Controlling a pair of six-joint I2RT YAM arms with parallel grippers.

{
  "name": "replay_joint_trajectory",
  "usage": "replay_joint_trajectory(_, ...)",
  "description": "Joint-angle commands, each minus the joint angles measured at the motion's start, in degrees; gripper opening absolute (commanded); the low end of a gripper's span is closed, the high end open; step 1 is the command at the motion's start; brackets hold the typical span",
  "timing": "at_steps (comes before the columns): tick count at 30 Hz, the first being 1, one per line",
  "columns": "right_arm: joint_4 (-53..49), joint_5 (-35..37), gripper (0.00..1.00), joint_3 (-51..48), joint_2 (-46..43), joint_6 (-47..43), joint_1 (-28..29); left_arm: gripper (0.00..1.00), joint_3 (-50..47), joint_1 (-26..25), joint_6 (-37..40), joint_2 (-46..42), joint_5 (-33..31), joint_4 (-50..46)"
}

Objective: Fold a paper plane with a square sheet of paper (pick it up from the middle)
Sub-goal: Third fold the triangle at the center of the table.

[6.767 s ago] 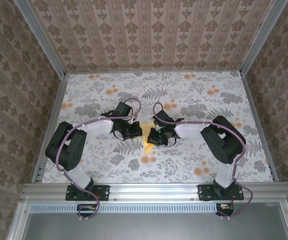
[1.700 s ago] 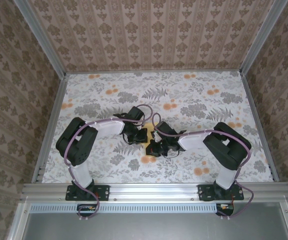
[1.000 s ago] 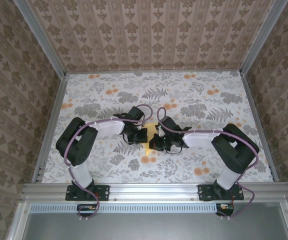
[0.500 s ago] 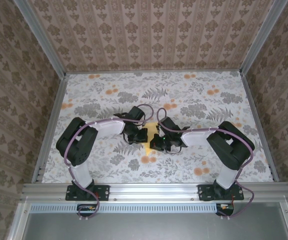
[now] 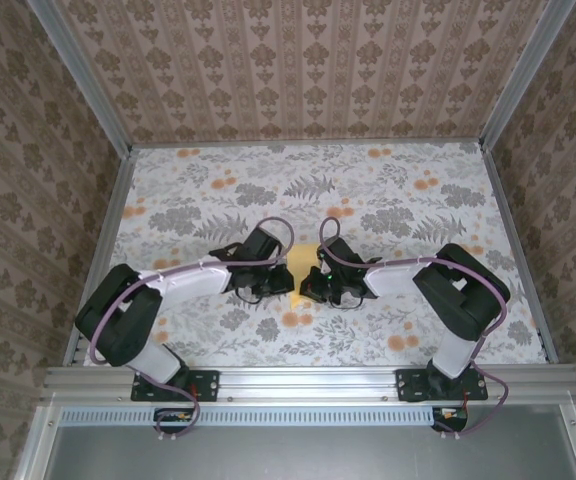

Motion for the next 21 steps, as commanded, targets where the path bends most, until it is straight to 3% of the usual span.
replay_joint_trajectory(1, -1.0, 4.3, 0.04, -1.5, -0.3, 3.0, -0.1, 0.14, -1.7, -1.5, -4.2, 0.3, 1.6, 5.0)
replay_joint_trajectory(11, -0.9, 4.2, 0.04, -1.4, 0.4, 3.8, -0.2, 0.02, -2.6, -2.0, -6.1, 4.0, 4.1, 7.8)
replay_joint_trajectory(21, -0.6, 4.5, 0.04, -1.8, 0.4, 4.8, -0.3, 0.00, -6.1, -2.0, -8.7, 4.1, 4.5, 9.7)
